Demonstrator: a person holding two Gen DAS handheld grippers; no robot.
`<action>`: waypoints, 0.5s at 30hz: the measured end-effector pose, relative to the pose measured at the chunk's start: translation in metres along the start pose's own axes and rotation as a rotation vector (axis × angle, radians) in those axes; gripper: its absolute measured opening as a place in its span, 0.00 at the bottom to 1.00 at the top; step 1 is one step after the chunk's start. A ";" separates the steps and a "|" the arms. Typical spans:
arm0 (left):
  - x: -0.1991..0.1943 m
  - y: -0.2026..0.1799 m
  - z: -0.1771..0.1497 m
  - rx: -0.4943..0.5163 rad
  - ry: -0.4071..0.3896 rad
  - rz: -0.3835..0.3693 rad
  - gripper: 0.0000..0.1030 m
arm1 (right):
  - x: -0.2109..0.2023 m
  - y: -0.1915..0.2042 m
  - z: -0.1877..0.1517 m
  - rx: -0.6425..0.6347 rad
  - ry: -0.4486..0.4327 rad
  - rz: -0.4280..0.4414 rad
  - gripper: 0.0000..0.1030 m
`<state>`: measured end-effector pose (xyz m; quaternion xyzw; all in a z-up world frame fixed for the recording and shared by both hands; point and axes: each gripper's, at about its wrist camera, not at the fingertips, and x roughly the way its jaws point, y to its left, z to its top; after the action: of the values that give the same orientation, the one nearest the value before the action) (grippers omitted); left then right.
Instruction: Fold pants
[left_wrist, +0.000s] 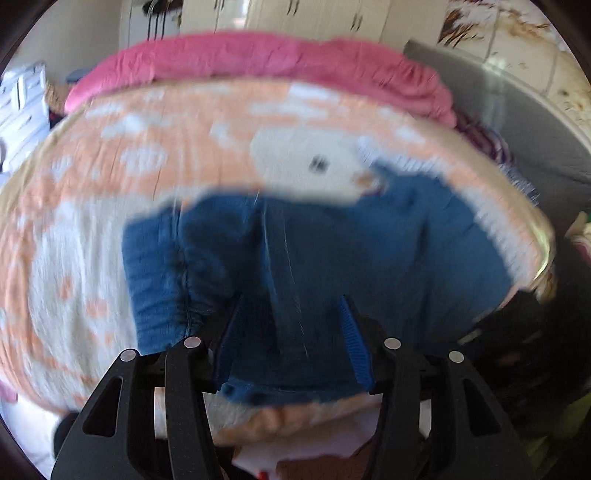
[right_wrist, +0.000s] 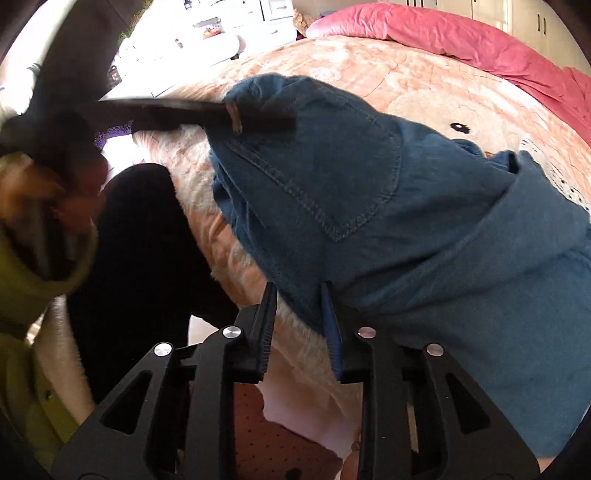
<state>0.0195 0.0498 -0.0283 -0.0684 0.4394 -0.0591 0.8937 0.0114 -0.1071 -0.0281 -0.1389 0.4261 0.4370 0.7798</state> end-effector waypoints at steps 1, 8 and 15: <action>0.003 0.004 -0.009 0.000 0.009 -0.004 0.48 | -0.010 0.000 0.001 0.001 -0.032 0.003 0.22; 0.000 -0.004 -0.020 0.062 0.006 0.038 0.49 | -0.025 -0.024 0.033 0.120 -0.132 -0.142 0.39; -0.003 -0.003 -0.023 0.055 -0.002 0.029 0.49 | 0.024 -0.044 0.014 0.200 0.016 -0.212 0.41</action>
<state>-0.0005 0.0453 -0.0390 -0.0376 0.4378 -0.0581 0.8964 0.0606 -0.1110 -0.0460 -0.1082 0.4567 0.3064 0.8281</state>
